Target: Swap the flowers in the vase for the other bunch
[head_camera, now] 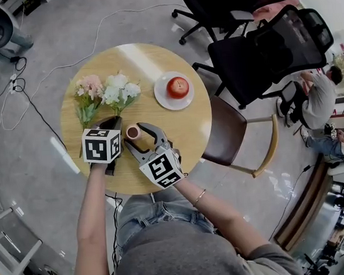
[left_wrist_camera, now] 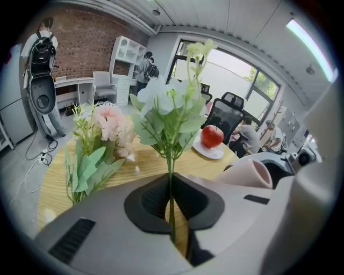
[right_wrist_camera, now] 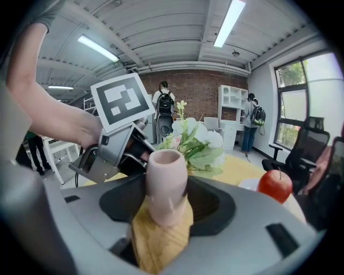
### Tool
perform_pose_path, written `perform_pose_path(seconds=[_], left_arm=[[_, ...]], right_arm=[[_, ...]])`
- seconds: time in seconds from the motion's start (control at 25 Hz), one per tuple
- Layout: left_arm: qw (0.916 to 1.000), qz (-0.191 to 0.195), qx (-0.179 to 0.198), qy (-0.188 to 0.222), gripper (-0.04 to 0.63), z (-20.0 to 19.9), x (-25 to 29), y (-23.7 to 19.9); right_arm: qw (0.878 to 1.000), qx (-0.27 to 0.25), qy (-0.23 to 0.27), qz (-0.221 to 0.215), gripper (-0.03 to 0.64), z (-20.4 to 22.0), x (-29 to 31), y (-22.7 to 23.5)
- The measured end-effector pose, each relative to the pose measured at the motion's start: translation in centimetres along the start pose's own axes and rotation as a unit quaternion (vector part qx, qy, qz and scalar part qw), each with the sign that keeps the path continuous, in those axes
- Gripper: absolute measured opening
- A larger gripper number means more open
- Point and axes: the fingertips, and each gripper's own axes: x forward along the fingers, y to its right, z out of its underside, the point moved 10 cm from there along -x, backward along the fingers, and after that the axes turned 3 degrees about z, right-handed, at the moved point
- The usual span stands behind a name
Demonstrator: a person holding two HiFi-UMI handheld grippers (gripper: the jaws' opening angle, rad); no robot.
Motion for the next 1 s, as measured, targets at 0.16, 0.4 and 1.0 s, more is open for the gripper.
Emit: perform_pose_path(seconds=[0.16, 0.4, 1.0], left_arm=[[0.9999, 0.000, -0.008, -0.011, 0.025, 0.0, 1.0, -0.1], [0.9998, -0.003, -0.016, -0.014, 0.025, 0.4, 1.5, -0.5], [0.9992, -0.011, -0.038, 0.008, 0.147, 1.1, -0.2, -0.3]], right_arm=[[1.000, 0.003, 0.000, 0.001, 0.249, 0.2, -0.1, 0.4], [1.000, 0.002, -0.001, 0.001, 0.249, 0.3, 0.0, 0.3], [1.000, 0.007, -0.001, -0.004, 0.249, 0.5, -0.1, 0.3]])
